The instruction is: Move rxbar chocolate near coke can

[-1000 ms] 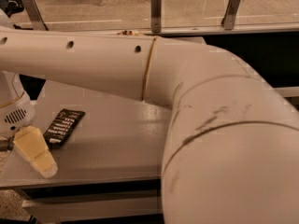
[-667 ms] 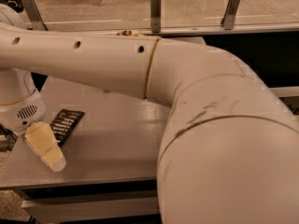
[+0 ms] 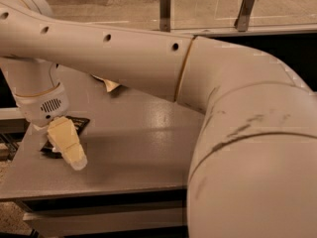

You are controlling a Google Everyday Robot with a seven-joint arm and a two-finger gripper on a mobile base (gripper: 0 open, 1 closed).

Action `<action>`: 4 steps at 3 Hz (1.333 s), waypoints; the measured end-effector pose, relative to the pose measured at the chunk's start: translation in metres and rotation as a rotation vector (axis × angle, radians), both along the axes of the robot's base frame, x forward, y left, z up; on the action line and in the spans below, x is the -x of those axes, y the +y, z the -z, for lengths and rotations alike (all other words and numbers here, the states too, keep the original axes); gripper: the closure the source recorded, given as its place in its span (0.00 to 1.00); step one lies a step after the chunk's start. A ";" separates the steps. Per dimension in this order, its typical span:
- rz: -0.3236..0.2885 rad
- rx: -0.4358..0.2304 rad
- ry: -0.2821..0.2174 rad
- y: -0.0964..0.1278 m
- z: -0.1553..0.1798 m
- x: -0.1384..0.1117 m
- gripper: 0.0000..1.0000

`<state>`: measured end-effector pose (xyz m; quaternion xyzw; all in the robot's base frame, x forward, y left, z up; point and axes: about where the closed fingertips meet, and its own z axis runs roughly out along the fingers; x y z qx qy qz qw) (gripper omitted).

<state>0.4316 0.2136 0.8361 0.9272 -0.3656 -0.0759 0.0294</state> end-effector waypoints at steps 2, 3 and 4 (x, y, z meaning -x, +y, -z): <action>0.033 0.004 0.010 -0.026 -0.004 -0.002 0.00; 0.016 0.024 0.026 -0.018 0.002 0.001 0.00; 0.003 0.023 0.022 -0.009 -0.001 0.004 0.00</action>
Offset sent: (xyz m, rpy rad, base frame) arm -0.0057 -0.0575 -0.0047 -0.0926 0.0814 -0.0168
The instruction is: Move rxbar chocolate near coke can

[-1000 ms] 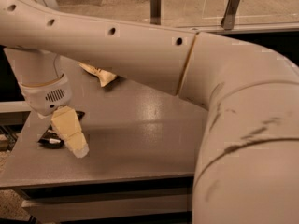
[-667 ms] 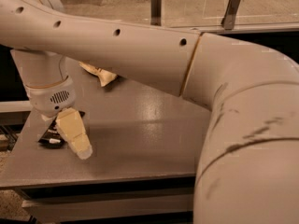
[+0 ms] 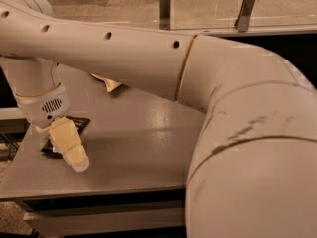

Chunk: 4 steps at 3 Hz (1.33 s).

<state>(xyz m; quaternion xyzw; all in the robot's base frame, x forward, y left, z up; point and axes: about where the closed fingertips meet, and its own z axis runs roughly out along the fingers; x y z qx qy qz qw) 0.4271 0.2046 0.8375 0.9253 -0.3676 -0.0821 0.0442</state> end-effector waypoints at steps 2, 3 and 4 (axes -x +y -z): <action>-0.011 0.005 0.007 0.004 0.003 0.002 0.00; -0.026 0.015 0.034 0.006 0.017 -0.002 0.00; -0.042 0.020 0.037 0.009 0.023 -0.003 0.15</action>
Offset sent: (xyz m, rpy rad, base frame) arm -0.0068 -0.0271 -0.0125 -0.1132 0.0681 0.0279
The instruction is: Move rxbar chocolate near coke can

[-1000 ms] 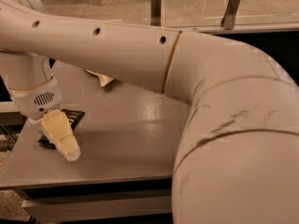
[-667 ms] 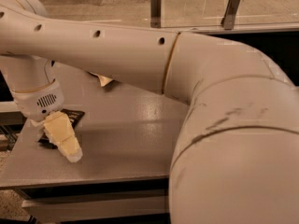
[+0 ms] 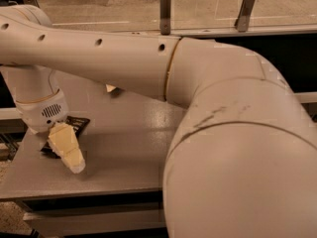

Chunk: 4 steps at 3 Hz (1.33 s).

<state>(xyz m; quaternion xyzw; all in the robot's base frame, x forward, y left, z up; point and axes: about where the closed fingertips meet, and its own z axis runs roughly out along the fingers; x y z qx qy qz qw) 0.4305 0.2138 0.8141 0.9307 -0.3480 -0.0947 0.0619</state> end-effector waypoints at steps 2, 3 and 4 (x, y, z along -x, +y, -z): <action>0.000 0.000 0.000 0.000 -0.008 0.000 0.62; 0.000 0.000 0.000 0.000 -0.013 0.000 0.86; -0.001 0.000 -0.001 0.000 -0.020 0.000 1.00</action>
Offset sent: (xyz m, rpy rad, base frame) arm 0.0009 -0.0190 -0.0013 -0.0518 -0.0364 0.0719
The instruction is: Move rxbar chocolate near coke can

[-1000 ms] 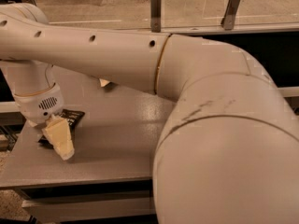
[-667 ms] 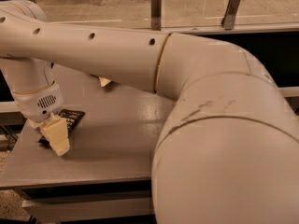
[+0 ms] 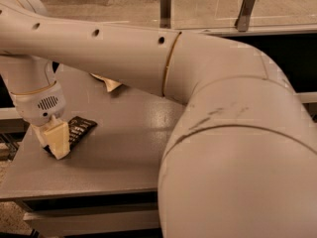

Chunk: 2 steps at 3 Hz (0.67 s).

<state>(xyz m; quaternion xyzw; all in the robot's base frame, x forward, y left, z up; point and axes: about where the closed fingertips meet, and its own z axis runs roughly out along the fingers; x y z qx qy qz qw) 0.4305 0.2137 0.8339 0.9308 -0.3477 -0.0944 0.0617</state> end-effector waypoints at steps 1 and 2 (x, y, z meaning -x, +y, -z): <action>0.000 0.000 0.000 0.000 -0.001 0.000 1.00; -0.019 -0.025 -0.058 -0.009 0.004 -0.004 1.00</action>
Offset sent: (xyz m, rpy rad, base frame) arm 0.0058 -0.0399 -0.0117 -0.0071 -0.1216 0.0592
